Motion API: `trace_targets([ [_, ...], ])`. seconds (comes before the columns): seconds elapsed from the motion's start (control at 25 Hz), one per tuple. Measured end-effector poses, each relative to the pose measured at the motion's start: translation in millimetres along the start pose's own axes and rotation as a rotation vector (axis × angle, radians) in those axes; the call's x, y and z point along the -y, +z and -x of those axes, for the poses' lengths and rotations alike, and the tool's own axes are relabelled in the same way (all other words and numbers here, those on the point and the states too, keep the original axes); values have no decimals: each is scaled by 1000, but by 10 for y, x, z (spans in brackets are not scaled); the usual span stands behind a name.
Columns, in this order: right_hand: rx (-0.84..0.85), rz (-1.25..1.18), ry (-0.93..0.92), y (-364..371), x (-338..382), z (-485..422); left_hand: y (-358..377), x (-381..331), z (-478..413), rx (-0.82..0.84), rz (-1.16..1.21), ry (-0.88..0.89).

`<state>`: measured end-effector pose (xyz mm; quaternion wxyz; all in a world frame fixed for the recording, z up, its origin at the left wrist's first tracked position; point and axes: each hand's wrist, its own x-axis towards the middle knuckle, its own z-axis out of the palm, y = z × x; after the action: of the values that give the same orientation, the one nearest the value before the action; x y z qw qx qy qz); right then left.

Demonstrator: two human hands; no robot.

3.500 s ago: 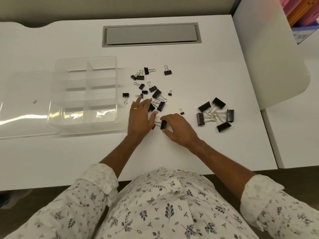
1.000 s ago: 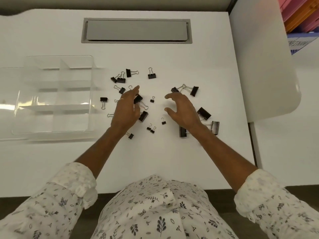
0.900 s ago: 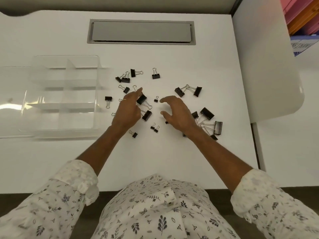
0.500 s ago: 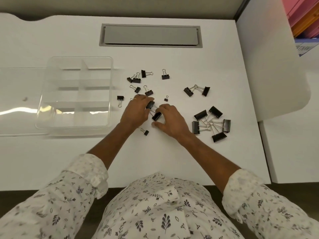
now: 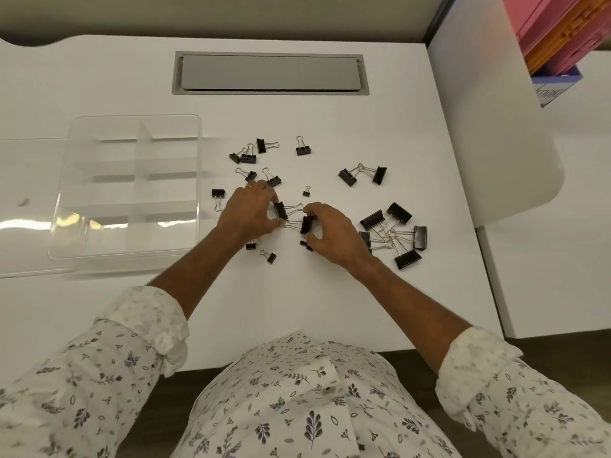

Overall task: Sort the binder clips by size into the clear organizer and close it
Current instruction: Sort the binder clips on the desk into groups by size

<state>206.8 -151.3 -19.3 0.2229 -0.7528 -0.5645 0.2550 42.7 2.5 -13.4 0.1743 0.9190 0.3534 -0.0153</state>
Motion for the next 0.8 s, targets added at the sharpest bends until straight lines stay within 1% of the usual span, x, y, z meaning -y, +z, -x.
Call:
trace_targets([
  [0.08,-29,-27,5,-133,-118,22,48,-15,41,3,120,-36],
  [0.16,-103,-54,30,-308,-271,24,69,-59,84,-12,284,-107],
  [0.24,-202,-98,102,-516,-441,-3,59,-155,81,-56,400,-164],
  [0.36,-328,-137,233,-775,-651,-93,-9,-376,-39,-110,495,-184],
  [0.44,-365,-124,252,-865,-735,-180,-66,-544,-213,-132,521,-183],
  [0.56,-361,-73,266,-893,-763,-317,-126,-759,-574,-150,526,-156],
  [0.68,-357,-22,310,-872,-804,-462,-160,-884,-957,-162,508,-75],
  [0.8,-332,98,333,-828,-863,-541,-173,-895,-1302,-120,407,24],
])
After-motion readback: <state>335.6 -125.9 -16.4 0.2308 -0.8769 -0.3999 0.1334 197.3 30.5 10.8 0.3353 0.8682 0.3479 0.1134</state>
